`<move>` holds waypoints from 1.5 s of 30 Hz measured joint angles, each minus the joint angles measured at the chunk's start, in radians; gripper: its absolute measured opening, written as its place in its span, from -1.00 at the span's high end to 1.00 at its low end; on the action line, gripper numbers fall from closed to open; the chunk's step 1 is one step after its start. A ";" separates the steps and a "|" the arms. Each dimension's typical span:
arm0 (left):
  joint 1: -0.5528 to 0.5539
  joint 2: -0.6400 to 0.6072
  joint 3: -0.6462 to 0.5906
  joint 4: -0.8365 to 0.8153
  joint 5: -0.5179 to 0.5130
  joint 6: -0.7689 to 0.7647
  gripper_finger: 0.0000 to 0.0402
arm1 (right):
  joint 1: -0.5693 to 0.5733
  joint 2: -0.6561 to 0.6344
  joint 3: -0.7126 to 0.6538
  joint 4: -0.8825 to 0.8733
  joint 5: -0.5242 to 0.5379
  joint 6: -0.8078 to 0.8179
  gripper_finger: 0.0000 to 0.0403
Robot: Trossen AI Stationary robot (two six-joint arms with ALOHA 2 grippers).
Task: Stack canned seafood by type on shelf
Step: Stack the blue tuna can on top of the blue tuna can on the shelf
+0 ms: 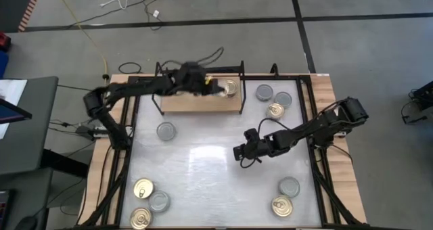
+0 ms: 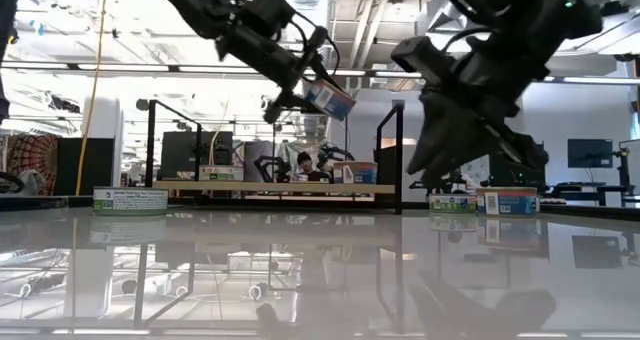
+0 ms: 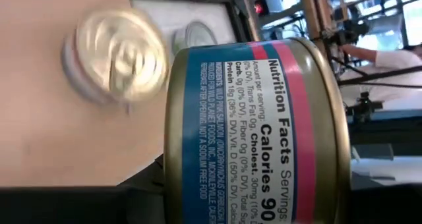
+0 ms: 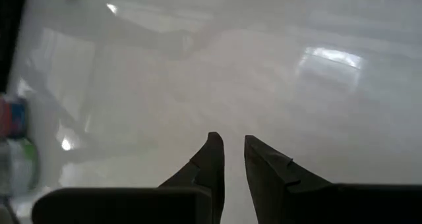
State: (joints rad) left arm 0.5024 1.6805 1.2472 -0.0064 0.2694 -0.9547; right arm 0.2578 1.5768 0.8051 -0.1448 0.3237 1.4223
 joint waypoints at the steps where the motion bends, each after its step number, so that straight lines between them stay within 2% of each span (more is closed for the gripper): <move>1: 0.021 0.030 0.035 -0.021 0.029 0.019 0.16 | -0.013 0.000 0.000 0.009 0.000 0.003 0.57; 7: 0.110 0.180 0.206 -0.088 0.166 0.078 0.16 | -0.078 -0.001 0.000 0.027 0.000 0.020 0.57; 14: 0.125 0.286 0.277 -0.097 0.246 0.109 0.12 | -0.135 -0.001 0.000 0.030 0.000 0.042 0.57; 19: 0.124 0.307 0.278 -0.120 0.260 0.133 0.02 | -0.157 -0.001 0.000 0.037 0.000 0.047 0.57; 24: 0.126 0.317 0.278 -0.091 0.259 0.152 0.01 | -0.168 -0.001 0.000 0.056 0.002 0.047 0.57; 28: 0.126 0.317 0.278 -0.094 0.221 0.147 0.01 | -0.170 -0.001 0.000 0.060 0.021 0.067 0.57; 41: 0.135 0.316 0.278 -0.084 0.218 0.105 0.00 | -0.169 -0.001 0.000 0.074 0.022 0.073 0.57; 45: 0.138 0.316 0.278 -0.087 0.219 0.148 -0.03 | -0.169 -0.001 0.000 0.076 0.022 0.073 0.57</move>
State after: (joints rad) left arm 0.6399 1.9968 1.5249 -0.0933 0.4881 -0.8068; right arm 0.0887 1.5761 0.8051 -0.0689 0.3458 1.4955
